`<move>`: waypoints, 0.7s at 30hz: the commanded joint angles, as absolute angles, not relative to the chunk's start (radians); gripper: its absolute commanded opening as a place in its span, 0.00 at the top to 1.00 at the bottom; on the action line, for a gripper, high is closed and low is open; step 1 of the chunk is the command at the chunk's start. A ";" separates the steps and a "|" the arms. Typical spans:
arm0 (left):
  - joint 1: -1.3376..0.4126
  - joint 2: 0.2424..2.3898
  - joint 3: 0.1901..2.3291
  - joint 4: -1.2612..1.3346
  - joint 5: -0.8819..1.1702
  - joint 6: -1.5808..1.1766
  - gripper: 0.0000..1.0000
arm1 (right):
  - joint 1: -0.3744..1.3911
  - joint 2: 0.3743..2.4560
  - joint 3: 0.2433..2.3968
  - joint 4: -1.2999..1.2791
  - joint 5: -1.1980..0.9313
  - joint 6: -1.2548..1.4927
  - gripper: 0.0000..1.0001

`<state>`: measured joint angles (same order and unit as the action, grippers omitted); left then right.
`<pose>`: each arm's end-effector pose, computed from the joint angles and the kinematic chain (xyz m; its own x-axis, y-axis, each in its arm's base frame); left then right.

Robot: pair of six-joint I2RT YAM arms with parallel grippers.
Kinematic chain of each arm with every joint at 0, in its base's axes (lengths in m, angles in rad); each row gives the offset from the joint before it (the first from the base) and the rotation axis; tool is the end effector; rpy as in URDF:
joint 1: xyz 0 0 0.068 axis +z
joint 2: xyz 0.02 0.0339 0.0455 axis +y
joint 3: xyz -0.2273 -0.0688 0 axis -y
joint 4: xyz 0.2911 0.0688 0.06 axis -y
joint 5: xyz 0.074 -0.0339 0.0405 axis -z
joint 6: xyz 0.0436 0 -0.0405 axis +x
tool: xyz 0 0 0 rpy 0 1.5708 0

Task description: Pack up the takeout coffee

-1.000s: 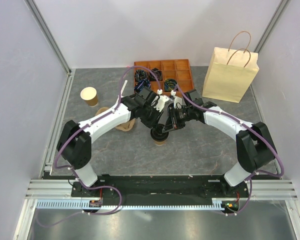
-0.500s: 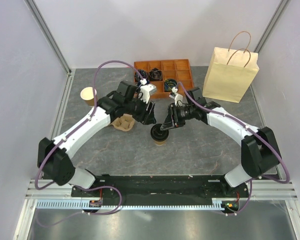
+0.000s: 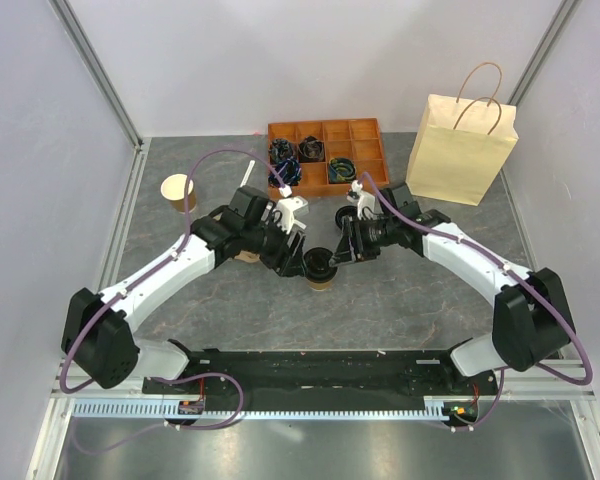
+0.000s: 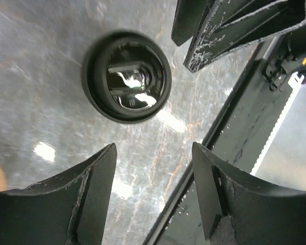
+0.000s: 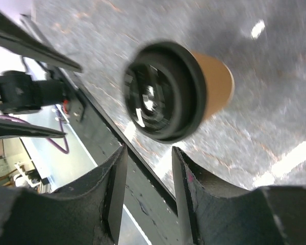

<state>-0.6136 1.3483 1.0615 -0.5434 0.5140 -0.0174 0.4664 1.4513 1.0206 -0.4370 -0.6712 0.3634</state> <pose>0.2669 -0.2142 0.2278 -0.6168 0.4159 -0.6683 0.7620 0.5282 -0.3746 0.3026 0.1827 0.1897 -0.8897 -0.1363 -0.4357 -0.4227 0.6067 0.6733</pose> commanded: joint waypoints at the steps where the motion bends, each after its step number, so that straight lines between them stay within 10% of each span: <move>1: -0.615 1.354 1.003 -0.470 0.571 -0.096 0.33 | 0.465 1.474 0.988 -0.443 -0.647 0.357 0.52; 21: -0.604 1.638 1.140 -0.330 0.465 -0.126 0.45 | 0.420 1.627 1.061 -0.333 -0.630 0.420 0.55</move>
